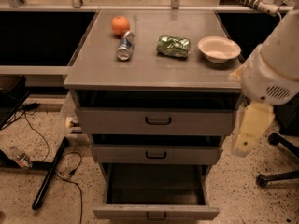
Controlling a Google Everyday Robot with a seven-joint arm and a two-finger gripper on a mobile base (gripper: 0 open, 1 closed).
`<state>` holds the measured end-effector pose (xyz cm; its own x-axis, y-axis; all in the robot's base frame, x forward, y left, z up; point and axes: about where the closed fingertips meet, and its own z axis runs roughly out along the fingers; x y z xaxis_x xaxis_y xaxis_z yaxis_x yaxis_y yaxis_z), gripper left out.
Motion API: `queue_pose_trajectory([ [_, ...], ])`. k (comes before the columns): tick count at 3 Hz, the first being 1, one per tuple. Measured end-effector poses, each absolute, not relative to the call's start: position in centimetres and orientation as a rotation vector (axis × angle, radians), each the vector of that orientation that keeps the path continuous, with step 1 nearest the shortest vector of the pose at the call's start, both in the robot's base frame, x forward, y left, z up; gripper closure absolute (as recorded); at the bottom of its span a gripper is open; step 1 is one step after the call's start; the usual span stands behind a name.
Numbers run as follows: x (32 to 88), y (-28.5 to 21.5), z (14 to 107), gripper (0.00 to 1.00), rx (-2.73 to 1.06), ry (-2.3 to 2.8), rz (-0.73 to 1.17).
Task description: Close bottom drawer
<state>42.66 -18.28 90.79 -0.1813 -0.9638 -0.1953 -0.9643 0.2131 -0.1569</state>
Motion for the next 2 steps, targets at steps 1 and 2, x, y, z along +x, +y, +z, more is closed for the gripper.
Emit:
queue_pose_trajectory([
  [1,39.7,-18.7,86.5,0.0,-1.863,2.246,0.082],
  [2,38.0,-20.3,81.6,0.19,-1.876,2.245,0.142],
])
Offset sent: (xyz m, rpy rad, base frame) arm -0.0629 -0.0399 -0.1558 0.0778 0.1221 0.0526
